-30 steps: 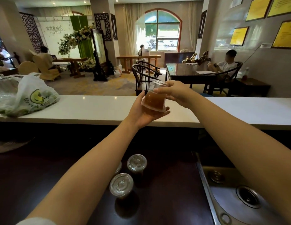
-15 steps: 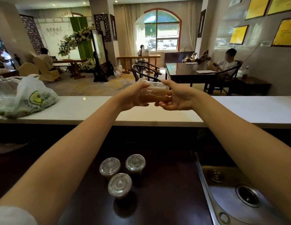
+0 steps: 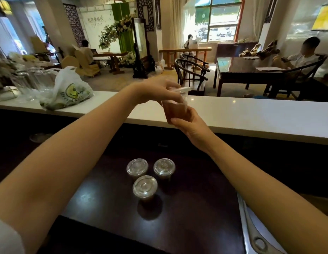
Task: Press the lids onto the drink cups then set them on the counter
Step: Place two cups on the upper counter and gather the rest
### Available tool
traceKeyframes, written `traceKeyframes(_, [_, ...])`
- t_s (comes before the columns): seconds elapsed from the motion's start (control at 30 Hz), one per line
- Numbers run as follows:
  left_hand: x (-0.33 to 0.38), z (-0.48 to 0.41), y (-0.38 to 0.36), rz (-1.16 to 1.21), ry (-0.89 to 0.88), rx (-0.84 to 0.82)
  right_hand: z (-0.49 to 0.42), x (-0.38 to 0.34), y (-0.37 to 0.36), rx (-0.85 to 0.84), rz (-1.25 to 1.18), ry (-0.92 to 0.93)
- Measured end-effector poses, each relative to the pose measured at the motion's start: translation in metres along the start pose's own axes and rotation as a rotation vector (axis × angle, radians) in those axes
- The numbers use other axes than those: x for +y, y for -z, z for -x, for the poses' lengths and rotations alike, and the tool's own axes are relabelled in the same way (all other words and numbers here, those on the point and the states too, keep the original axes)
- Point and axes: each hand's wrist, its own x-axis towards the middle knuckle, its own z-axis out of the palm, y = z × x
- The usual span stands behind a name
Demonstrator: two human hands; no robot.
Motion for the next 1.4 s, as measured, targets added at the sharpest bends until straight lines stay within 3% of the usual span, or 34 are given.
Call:
traceKeyframes(0.2, [-0.048,0.020,-0.024,-0.177,-0.012,0.147,-0.002,0.066,-0.002,-0.129,0.303,-0.179])
traceKeyframes(0.37, [-0.091,0.019,-0.037,-0.362,-0.011,0.102,-0.015,0.131,0.008,-0.172,0.889,-0.285])
traceKeyframes(0.53, [-0.131,0.010,-0.043,-0.362,-0.016,0.069,-0.031,0.166,0.006,-0.306,1.148,-0.356])
traceKeyframes(0.73, [-0.175,-0.008,-0.037,-0.338,-0.078,0.030,-0.054,0.186,0.001,-0.442,1.289,-0.431])
traceKeyframes(1.0, [-0.218,-0.039,-0.015,-0.312,-0.204,-0.014,-0.060,0.184,-0.001,-0.372,1.251,-0.434])
traceKeyframes(1.4, [-0.191,-0.079,0.049,-0.307,-0.347,-0.021,-0.083,0.025,-0.017,-0.326,1.244,-0.416])
